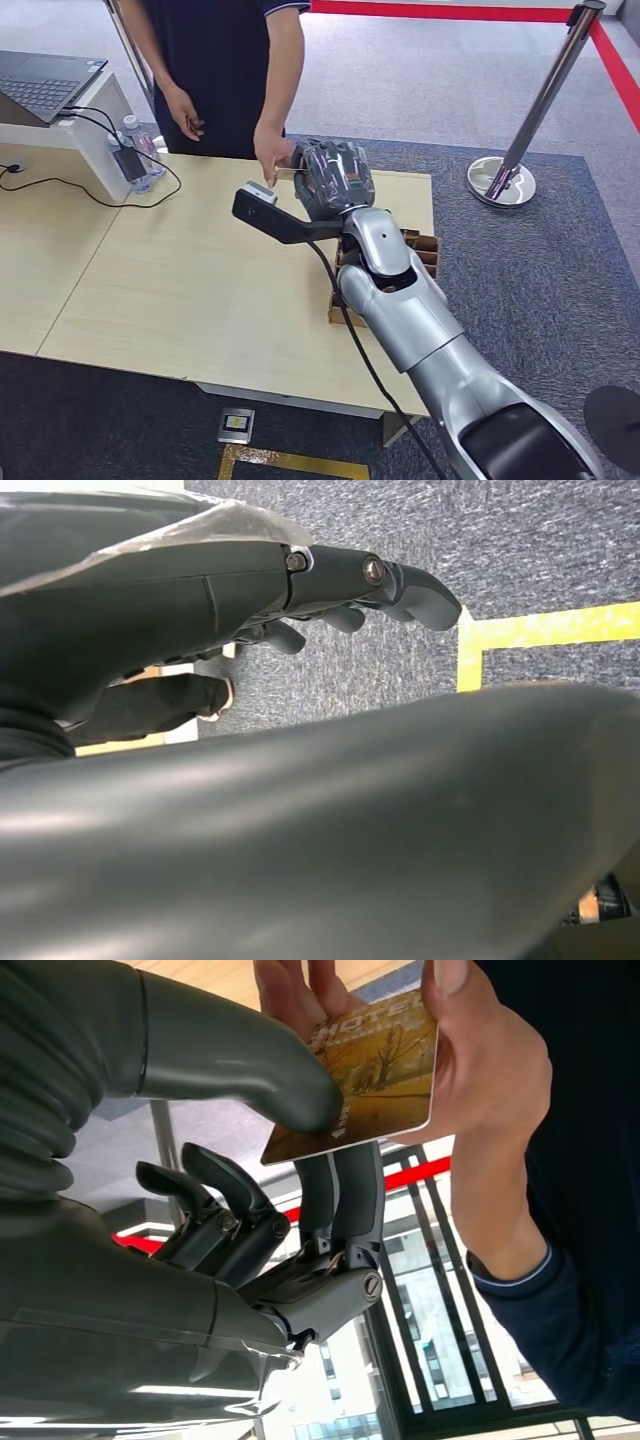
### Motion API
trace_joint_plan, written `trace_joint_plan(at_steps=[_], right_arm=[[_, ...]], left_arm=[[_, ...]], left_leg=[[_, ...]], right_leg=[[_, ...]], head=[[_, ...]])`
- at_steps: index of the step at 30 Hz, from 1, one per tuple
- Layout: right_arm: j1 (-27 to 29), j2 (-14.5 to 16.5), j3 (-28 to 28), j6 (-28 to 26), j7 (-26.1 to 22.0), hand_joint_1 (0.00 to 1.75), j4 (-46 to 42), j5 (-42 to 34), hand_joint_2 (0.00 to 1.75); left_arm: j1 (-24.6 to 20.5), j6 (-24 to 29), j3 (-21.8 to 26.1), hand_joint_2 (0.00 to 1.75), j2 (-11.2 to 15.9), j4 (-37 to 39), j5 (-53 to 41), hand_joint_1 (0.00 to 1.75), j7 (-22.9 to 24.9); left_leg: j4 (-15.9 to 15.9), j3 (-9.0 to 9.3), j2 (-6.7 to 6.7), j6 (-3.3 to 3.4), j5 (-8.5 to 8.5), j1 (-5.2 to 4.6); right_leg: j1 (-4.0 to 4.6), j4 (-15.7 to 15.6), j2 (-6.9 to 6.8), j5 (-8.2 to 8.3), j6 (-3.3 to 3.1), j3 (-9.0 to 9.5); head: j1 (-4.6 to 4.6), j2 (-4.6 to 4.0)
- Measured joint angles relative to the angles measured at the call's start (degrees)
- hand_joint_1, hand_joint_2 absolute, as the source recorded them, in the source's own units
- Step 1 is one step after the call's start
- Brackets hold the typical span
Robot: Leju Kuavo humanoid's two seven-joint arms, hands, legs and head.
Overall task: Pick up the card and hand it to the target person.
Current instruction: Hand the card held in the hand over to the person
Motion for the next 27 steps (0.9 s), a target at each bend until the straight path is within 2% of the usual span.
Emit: trace_joint_plan(at_steps=[1, 8, 13, 17, 22, 27], right_arm=[[0.01, 0.00, 0.01, 0.01, 0.00, 0.00, 0.00, -0.20, 1.75], [1.10, -0.42, 0.02, -0.20, -1.29, 0.00, -0.90, -3.22, 1.75], [6.08, -3.41, -0.06, -1.47, -1.90, 0.00, -7.17, -5.50, 1.75], [13.54, -7.48, -1.19, -3.95, -2.76, 0.00, -16.73, -7.44, 1.75], [25.84, -12.57, -4.79, -6.09, -6.22, 0.00, -31.48, -12.14, 1.75], [38.78, -14.89, -11.61, -8.34, -8.81, 0.00, -43.43, -15.94, 1.75]], left_arm=[[0.00, 0.00, 0.00, 0.00, 0.00, 0.00, -0.02, 0.00, 0.08], [0.00, 0.03, 0.00, 0.00, 0.00, 0.00, 0.05, 0.00, 0.32], [0.03, 0.41, 0.01, 0.00, -0.06, 0.00, 0.56, 0.00, 0.46], [0.20, 0.62, 0.07, 0.00, -0.15, 0.00, 0.81, 0.00, 0.85], [0.36, 0.75, 0.15, 0.00, -0.24, 0.01, 1.05, 0.00, 0.97], [0.40, 1.28, 0.30, 0.00, -0.36, 0.02, 1.74, 0.00, 1.08]], left_leg=[[0.00, 0.00, 0.00, 0.00, 0.00, 0.00], [0.00, 0.01, 0.00, 0.00, 0.00, 0.00], [0.00, 0.01, -0.01, 0.00, 0.00, -0.01], [0.01, 0.00, -0.04, 0.03, -0.03, -0.01], [0.01, -0.01, -0.10, 0.05, -0.07, -0.01], [0.01, -0.02, -0.13, 0.04, -0.11, 0.00]], right_leg=[[0.00, 0.00, 0.00, 0.00, 0.00, 0.00], [0.00, -0.01, 0.00, 0.01, -0.01, -0.01], [0.00, -0.05, 0.00, 0.01, -0.01, 0.00], [-0.01, -0.11, 0.00, 0.01, -0.01, 0.00], [-0.01, -0.16, 0.00, -0.01, 0.01, -0.02], [-0.01, -0.18, 0.00, -0.04, 0.01, -0.02]], head=[[0.00, 0.00], [0.00, 0.00], [0.00, 0.00], [0.00, 0.00], [0.01, 0.00], [-0.01, 0.00]])
